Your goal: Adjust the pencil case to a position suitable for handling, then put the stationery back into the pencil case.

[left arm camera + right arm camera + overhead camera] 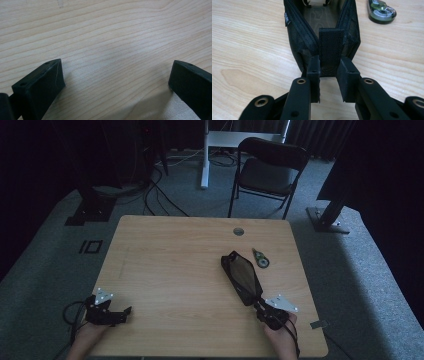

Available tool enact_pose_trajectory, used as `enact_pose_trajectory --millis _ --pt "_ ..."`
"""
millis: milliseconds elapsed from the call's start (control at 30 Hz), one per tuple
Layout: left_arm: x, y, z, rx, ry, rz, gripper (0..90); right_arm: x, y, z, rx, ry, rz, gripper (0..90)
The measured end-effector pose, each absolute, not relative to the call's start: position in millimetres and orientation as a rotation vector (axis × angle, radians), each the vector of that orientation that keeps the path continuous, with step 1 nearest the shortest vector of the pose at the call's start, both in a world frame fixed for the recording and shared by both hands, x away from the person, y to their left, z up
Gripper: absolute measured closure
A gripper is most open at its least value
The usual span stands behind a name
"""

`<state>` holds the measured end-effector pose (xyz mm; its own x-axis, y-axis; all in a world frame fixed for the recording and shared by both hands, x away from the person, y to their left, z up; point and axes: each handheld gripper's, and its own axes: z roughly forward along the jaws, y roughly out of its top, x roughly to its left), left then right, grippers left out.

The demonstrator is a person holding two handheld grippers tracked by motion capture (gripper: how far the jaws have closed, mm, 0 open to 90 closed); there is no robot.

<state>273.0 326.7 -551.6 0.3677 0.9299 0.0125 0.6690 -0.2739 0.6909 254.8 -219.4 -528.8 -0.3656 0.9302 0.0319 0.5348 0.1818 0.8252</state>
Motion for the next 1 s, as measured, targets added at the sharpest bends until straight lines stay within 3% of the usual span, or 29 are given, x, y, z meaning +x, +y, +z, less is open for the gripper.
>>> enact_pose_trajectory --millis 67,533,633,1000 --pt "273.0 326.7 -551.6 2.036 1.377 0.567 0.0 253.4 -220.0 -528.9 1.387 1.977 1.083 71.8" --pt "273.0 326.7 -551.6 2.036 1.377 0.567 0.0 251.0 -227.0 -511.8 1.334 1.995 1.185 29.1" --pt "273.0 326.7 -551.6 2.037 1.377 0.567 0.0 252.3 -236.2 -509.0 1.329 1.971 1.200 23.7" --pt "273.0 326.7 -551.6 2.036 1.377 0.567 0.0 252.9 -265.9 -496.1 1.352 1.882 1.227 18.0"
